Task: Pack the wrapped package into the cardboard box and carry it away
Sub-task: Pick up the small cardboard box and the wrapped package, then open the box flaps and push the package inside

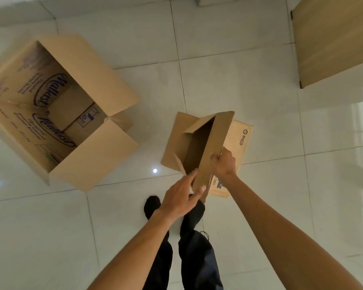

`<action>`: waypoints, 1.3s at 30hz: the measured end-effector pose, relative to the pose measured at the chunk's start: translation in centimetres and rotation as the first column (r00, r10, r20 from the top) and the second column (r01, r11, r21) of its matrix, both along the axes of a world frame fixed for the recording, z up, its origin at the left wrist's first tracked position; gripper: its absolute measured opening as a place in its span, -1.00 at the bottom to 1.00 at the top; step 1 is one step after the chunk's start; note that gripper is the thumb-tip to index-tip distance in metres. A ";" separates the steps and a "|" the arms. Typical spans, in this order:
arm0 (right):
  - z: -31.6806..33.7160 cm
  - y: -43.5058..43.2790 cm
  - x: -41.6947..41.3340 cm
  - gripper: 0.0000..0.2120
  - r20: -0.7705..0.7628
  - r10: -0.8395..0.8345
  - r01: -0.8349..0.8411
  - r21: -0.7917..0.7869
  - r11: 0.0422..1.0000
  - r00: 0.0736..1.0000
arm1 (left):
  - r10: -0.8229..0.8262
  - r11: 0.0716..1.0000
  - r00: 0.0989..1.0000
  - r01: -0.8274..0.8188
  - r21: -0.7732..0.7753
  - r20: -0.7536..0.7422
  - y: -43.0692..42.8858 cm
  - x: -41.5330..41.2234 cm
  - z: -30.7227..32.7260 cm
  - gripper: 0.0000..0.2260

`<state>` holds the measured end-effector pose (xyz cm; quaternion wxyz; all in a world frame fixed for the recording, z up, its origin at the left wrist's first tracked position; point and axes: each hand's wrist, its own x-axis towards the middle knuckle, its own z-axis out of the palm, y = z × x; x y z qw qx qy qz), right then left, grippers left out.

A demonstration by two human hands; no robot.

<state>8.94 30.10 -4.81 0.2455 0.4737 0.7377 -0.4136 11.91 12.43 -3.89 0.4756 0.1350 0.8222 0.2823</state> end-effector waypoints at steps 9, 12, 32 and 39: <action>10.4 4.0 -2.5 -0.71 0.008 0.155 -0.155 -0.016 0.988 0.988 | 0.235 0.953 0.968 -0.211 -0.218 0.091 -8.2 -2.6 7.1 -0.38; 16.8 5.3 -7.4 -0.77 -0.044 0.255 -0.257 -0.051 0.965 0.966 | 0.311 0.921 0.949 -0.291 -0.261 0.042 -11.3 -4.6 10.8 -0.39; 34.4 -0.1 -15.1 -0.53 -0.336 0.296 -0.439 -0.531 0.725 0.894 | 0.637 -0.227 -0.421 -0.903 -0.365 0.646 -10.3 -14.1 21.2 0.00; 29.5 0.5 -12.1 -0.44 -0.238 0.146 -0.279 -0.805 0.524 0.960 | 0.577 -0.290 -0.400 -0.915 -0.279 0.712 -11.8 -10.7 17.3 -0.44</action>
